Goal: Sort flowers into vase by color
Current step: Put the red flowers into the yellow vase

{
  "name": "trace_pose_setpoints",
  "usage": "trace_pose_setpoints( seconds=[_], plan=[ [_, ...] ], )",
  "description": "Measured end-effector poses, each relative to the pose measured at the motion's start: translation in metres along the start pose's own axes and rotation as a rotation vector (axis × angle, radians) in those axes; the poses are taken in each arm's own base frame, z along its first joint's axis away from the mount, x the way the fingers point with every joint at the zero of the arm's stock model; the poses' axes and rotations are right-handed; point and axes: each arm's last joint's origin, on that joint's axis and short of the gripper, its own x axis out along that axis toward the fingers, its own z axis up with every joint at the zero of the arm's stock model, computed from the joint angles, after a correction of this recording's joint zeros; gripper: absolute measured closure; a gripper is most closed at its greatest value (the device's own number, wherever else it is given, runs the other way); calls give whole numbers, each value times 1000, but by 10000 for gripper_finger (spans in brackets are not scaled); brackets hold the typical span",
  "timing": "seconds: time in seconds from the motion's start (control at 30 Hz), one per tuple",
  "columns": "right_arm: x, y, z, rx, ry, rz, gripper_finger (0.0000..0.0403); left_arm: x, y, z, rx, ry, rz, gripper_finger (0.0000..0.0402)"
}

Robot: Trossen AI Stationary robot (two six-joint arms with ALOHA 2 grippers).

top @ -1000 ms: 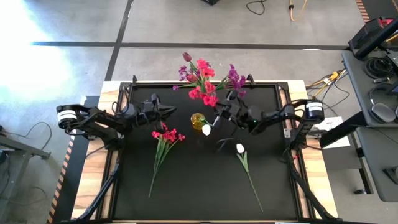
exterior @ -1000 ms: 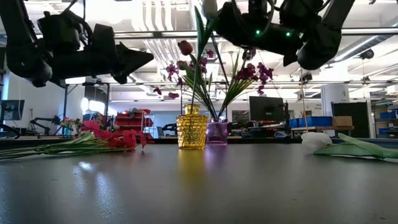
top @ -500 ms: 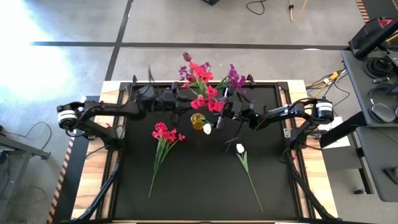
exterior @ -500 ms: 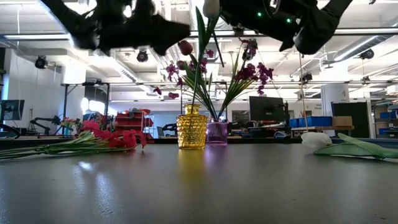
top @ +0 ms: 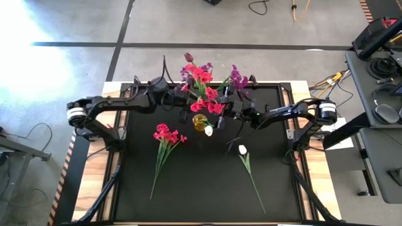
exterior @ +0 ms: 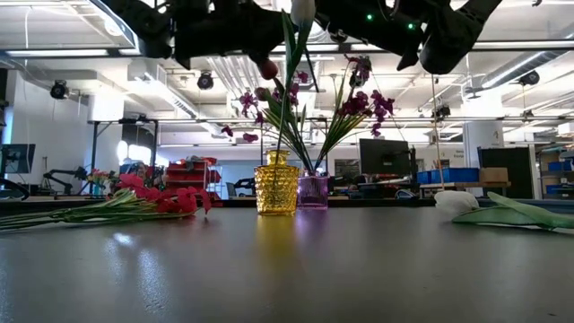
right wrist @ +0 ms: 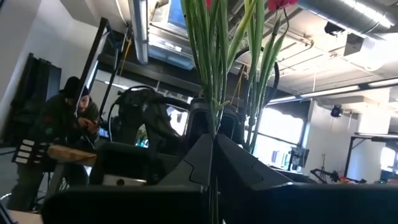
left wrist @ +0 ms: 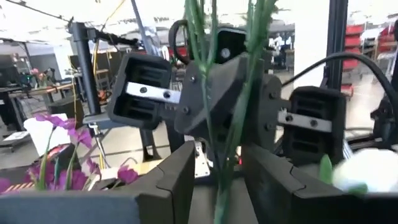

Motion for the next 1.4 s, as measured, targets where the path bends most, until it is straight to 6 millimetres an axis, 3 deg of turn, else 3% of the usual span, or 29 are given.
trace_pose_setpoints(
  seconds=[0.5, 0.73, 0.9, 1.17, 1.4],
  plan=[
    [0, -1, 0, -6, 0, -9, 392, 9, 4, -1, -26, -39, -52, 394],
    [0, -2, -5, -69, 81, -85, 385, 4, 11, 0, -24, -36, -26, 400],
    [-1, -3, -10, -96, 158, -150, 341, -1, 18, -2, -40, -18, -1, 400],
    [-3, -1, -19, 8, 273, -164, 231, -11, 30, -2, -39, -8, 36, 401],
    [-8, -6, -11, -7, 412, -206, 171, -19, 40, -1, -44, -6, 56, 401]
  ],
)
